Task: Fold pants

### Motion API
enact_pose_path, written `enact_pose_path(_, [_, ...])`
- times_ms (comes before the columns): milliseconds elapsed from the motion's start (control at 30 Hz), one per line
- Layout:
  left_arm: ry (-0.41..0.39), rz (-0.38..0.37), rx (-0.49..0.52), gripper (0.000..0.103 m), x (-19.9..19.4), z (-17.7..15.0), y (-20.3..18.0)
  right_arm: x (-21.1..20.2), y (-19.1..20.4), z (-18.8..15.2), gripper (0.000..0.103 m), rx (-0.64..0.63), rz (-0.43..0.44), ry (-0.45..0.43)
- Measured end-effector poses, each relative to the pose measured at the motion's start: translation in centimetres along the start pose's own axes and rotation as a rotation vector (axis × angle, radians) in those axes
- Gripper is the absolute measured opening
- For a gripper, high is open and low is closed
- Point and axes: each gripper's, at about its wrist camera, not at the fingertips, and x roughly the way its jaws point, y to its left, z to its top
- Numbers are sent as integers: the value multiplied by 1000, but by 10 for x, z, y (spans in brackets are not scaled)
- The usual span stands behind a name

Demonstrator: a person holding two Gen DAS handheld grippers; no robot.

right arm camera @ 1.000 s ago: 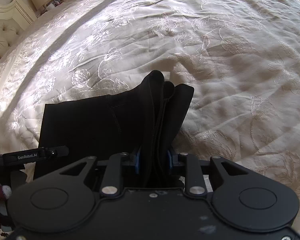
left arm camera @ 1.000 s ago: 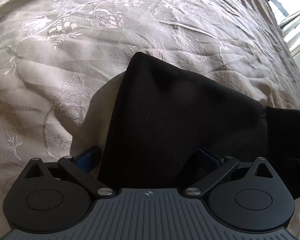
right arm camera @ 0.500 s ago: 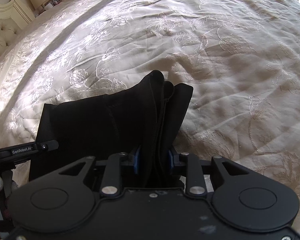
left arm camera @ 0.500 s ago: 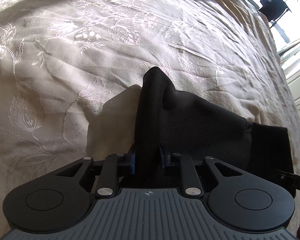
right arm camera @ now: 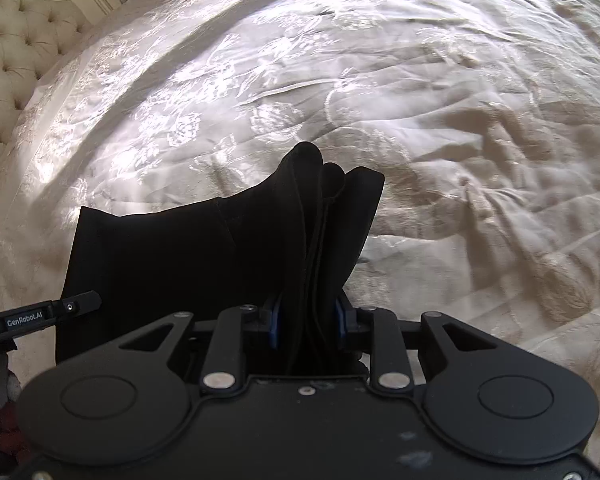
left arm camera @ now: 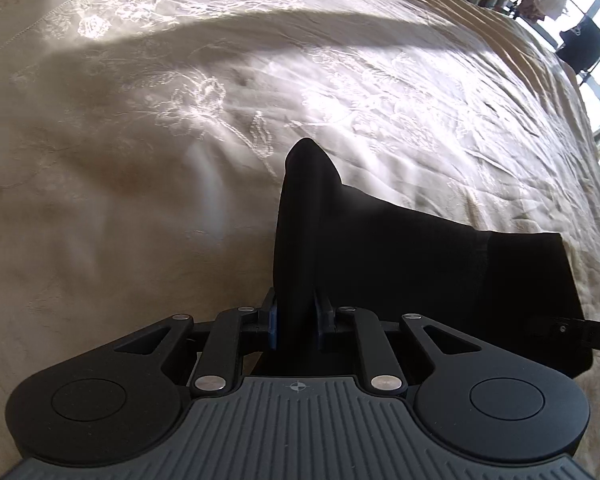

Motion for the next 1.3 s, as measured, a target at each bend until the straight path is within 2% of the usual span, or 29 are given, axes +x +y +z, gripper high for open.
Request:
enact_pose_path(167, [-18,65,-90,17,-20,8,73,36,81,-1,27,-88,106,38])
enact_pose_path(267, [-13,63,-147,17,-24,10,108,51,127,-1,27,-165,149,52])
enact_pose_path(333, [1,54,-189,23,-20,8,126,59,154,-1,27,-216,157,57])
enact_pose_path(400, [19,82,-214,25,-13,6,138,67,168,-2,30,-246,144,64])
enact_pose_path(433, [27,100,-220,25,-9,5,142,73,172,-2,35,-259,113,67])
enact_pose_path(467, [30,101,-231,26,-6,4,146,77,172,-2,42,-262,74,70])
enact_pose_path(567, [16,70,-266,27,-7,0,155,90,154,2,47,-196,2,92])
enact_pose_path(667, [-11,96,-233,26,-16,-3,154,82,143,3,47,-150,-25,66])
enact_pose_path(767, [-49,146,-203,26,-33,-7,151,69,143,3,46,-152,-48,28])
enact_pose_path(1000, [-143,193,-176,27,-83,-22,129,34,145,-8,47,-173,-148,-56])
enact_pose_path(1100, [-171,208,-146,32,-103,-32,105,14,148,-18,47,-173,-128,-92])
enact_pose_path(1300, [-211,215,-114,33,-132,-57,48,-30,159,-52,47,-231,-75,-134])
